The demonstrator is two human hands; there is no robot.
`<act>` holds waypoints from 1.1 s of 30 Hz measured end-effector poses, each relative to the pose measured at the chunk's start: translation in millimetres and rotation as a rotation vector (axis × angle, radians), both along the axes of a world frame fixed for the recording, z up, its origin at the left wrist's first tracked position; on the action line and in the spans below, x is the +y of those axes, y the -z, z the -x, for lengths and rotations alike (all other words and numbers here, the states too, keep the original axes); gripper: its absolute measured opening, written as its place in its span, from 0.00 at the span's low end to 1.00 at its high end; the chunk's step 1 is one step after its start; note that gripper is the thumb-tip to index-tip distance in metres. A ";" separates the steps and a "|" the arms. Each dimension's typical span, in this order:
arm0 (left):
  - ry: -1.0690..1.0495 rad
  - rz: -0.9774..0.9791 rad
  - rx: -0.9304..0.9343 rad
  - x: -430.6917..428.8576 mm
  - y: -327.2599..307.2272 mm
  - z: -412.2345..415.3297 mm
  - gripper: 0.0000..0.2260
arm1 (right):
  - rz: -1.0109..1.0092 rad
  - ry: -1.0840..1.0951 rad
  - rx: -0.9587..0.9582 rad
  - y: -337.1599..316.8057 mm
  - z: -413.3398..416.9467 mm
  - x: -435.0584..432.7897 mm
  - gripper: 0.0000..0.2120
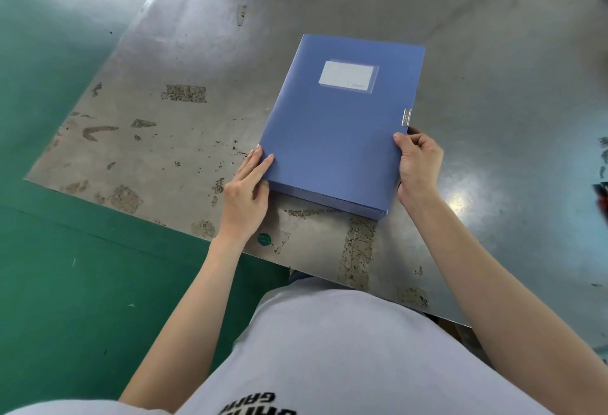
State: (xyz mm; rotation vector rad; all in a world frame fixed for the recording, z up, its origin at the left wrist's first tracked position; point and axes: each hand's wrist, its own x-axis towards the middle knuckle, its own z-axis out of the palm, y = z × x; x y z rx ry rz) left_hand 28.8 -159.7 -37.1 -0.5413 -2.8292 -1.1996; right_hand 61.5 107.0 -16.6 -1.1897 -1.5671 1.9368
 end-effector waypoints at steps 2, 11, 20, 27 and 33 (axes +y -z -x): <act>-0.008 -0.055 -0.033 -1.1 0.0 -0.6 0.19 | 0.012 0.005 -0.009 2.8 -1.0 1.9 0.11; -0.078 -0.082 -0.078 4.7 8.0 3.6 0.19 | -0.126 0.019 -0.126 17.7 -7.1 5.0 0.12; -0.073 -0.117 -0.087 4.7 10.7 3.6 0.19 | -0.288 0.009 -0.200 18.9 -8.7 7.6 0.12; -0.048 -0.048 -0.106 14.5 1.4 9.3 0.19 | -0.373 -0.193 -0.153 11.9 -3.9 8.1 0.23; -0.053 0.059 -0.162 29.7 -7.3 19.1 0.24 | -0.616 -0.410 -0.370 8.6 -3.6 2.0 0.24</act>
